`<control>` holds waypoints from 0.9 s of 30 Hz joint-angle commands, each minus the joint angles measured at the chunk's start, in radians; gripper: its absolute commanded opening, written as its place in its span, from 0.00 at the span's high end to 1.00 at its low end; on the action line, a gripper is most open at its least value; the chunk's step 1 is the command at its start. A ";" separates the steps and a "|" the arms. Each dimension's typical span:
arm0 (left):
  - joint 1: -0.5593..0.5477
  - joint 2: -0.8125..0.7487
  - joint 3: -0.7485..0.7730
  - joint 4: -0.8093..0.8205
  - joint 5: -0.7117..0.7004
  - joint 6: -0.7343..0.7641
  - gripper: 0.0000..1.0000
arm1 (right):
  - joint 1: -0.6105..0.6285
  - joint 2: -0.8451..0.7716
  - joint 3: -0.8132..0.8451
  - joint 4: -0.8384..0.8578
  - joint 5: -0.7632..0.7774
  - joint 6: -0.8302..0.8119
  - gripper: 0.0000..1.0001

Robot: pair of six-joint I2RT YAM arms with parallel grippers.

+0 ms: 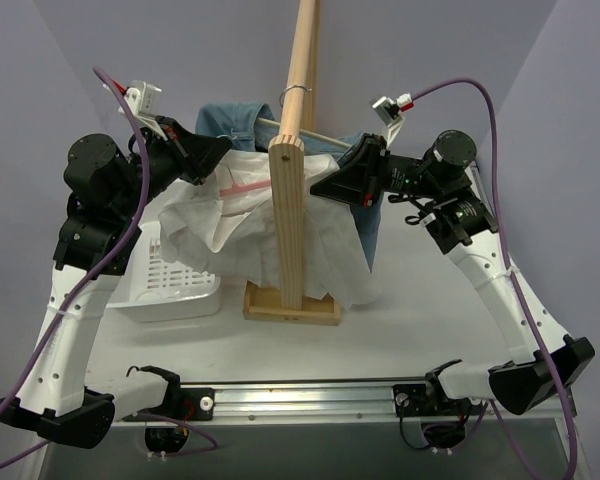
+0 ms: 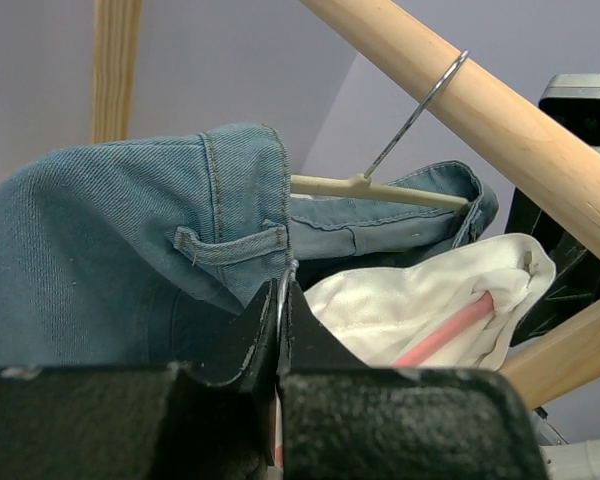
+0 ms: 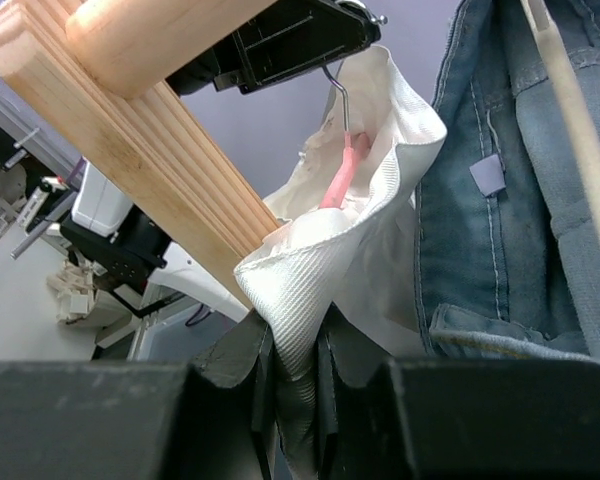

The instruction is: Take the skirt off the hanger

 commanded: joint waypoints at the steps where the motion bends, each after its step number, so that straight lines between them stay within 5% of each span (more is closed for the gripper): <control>1: -0.012 -0.003 0.029 0.045 0.128 -0.002 0.98 | 0.011 -0.045 0.020 0.001 -0.022 -0.044 1.00; 3: -0.009 -0.014 0.019 0.055 0.129 -0.003 0.98 | 0.010 -0.045 0.026 -0.054 -0.002 -0.084 0.98; 5: -0.004 -0.028 0.009 0.068 0.131 -0.008 0.98 | 0.007 -0.047 0.044 -0.168 0.018 -0.168 0.77; 11: 0.000 -0.040 0.012 0.084 0.132 -0.028 0.98 | 0.001 -0.064 0.072 -0.378 0.113 -0.314 0.54; 27: 0.000 -0.045 0.017 0.084 0.139 -0.019 0.98 | -0.077 -0.101 0.083 -0.498 0.249 -0.354 0.48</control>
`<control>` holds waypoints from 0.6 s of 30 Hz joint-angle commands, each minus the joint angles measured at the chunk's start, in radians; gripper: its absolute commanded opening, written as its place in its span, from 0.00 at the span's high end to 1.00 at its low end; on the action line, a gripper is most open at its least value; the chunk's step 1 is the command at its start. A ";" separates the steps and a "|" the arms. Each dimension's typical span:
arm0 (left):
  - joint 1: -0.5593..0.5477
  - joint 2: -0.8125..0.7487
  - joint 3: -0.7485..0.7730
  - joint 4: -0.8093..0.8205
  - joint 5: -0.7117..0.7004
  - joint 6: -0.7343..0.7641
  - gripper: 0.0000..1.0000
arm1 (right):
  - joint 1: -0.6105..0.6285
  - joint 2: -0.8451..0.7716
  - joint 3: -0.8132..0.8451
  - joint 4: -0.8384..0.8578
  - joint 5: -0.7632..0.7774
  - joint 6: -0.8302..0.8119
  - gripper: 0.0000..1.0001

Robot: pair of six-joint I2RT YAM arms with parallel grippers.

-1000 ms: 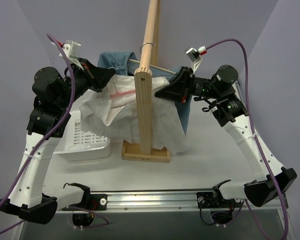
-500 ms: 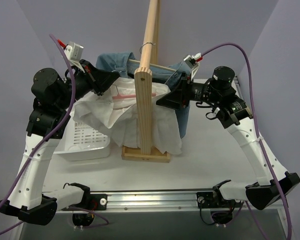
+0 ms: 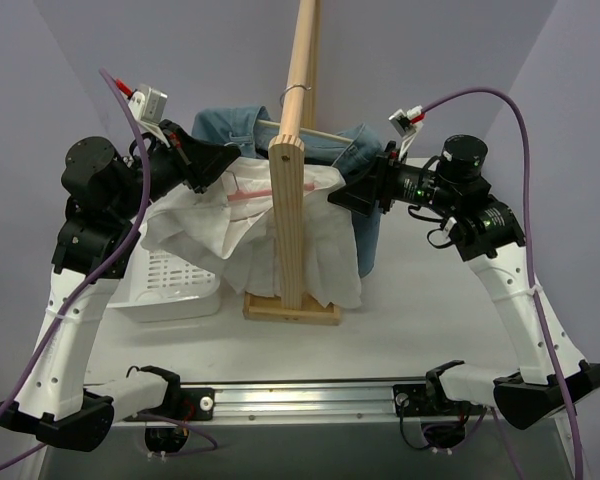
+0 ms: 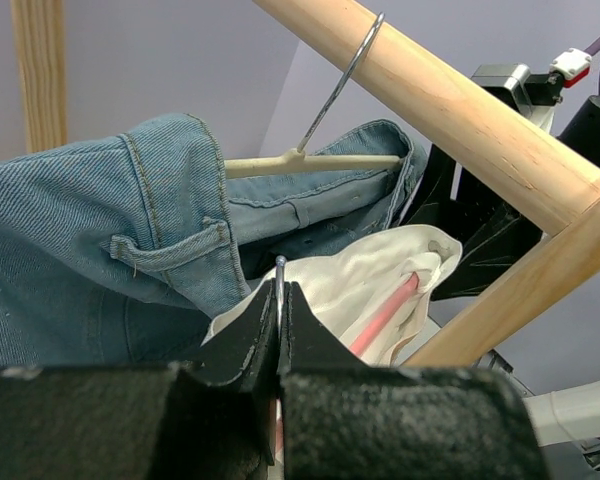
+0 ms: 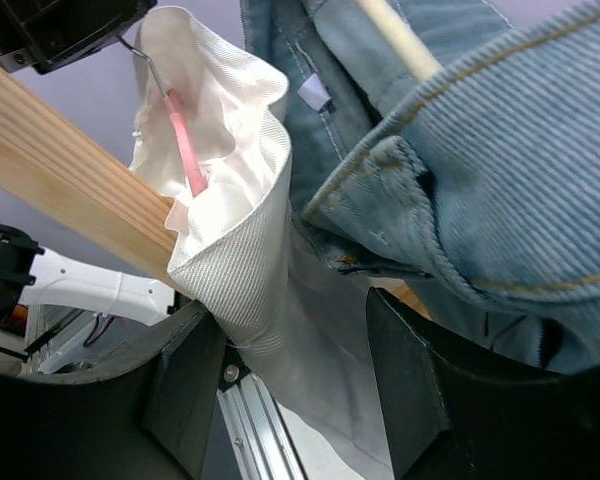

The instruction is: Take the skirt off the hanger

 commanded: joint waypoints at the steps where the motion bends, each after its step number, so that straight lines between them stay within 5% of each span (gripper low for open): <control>1: 0.000 -0.027 0.022 0.075 0.018 -0.009 0.98 | -0.012 -0.027 0.026 -0.034 0.019 -0.041 0.48; 18: 0.001 0.005 0.049 0.097 0.042 -0.015 0.98 | -0.003 -0.145 -0.236 0.010 -0.038 -0.033 0.49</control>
